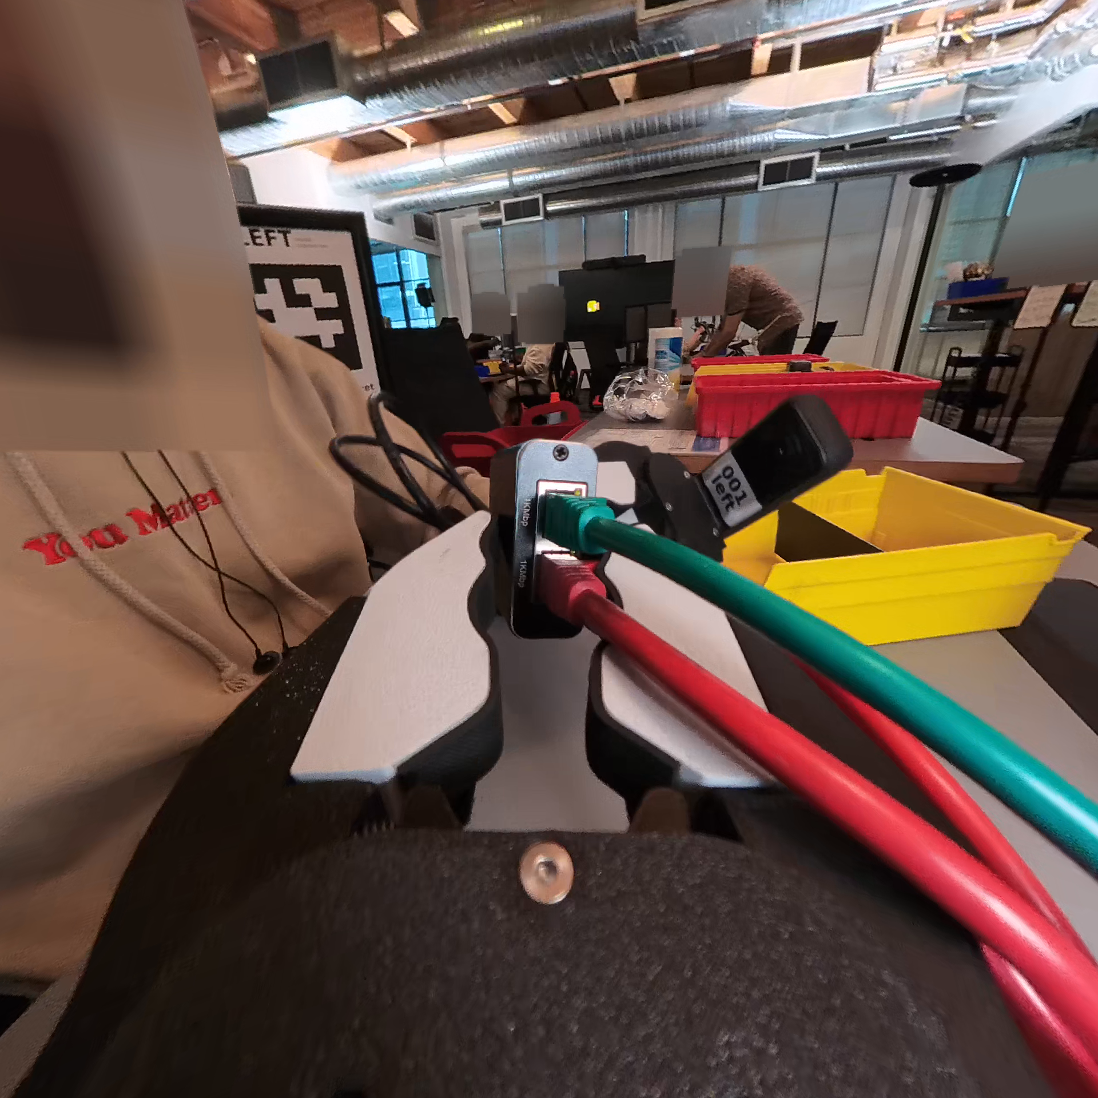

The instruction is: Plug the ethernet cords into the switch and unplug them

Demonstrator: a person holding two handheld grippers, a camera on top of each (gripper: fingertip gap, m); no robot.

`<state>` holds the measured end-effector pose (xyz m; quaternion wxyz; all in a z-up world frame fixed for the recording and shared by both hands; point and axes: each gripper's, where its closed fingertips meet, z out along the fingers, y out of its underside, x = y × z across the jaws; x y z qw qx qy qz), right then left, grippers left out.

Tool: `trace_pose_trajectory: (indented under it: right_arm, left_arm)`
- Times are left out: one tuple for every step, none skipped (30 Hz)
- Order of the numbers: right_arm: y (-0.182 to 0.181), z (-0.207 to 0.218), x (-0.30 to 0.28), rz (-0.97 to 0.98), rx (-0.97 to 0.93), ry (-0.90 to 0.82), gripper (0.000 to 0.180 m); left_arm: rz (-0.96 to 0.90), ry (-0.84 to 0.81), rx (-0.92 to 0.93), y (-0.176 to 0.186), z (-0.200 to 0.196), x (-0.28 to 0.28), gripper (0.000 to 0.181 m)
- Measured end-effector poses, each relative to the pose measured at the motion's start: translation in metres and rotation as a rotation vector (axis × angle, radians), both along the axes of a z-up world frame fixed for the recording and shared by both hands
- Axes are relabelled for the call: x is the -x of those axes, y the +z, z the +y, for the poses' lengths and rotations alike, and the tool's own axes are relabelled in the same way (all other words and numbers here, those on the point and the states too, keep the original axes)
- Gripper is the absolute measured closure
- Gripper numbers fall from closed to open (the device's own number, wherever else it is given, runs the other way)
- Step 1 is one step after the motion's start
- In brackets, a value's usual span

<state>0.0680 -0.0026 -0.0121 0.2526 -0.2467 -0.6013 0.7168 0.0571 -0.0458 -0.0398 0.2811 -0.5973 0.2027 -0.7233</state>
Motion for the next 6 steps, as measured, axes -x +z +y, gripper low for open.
trace_pose_trajectory:
  right_arm:
    - [0.0001, -0.0017, -0.0014, 0.008, -0.017, 0.001, 0.152]
    - [0.0007, -0.003, -0.0028, 0.016, -0.032, 0.001, 0.152]
    - [0.0016, -0.0045, -0.0047, 0.021, -0.046, 0.004, 0.152]
    - [0.0025, -0.0057, -0.0065, 0.025, -0.061, 0.006, 0.152]
    - [0.0032, -0.0066, -0.008, 0.026, -0.081, 0.002, 0.152]
    - [0.0039, -0.0067, -0.009, 0.028, -0.104, -0.009, 0.152]
  left_arm:
    - [-0.018, -0.006, 0.01, 0.0008, -0.0006, -0.0012, 0.169]
    - [-0.027, -0.014, 0.016, 0.001, -0.0018, -0.003, 0.169]
    - [-0.038, -0.024, 0.025, 0.0015, -0.0032, -0.0049, 0.169]
    - [-0.047, -0.032, 0.036, 0.0023, -0.0044, -0.0065, 0.169]
    - [-0.051, -0.034, 0.046, 0.0028, -0.0048, -0.0079, 0.169]
    - [-0.055, -0.031, 0.057, 0.0032, -0.0046, -0.0085, 0.169]
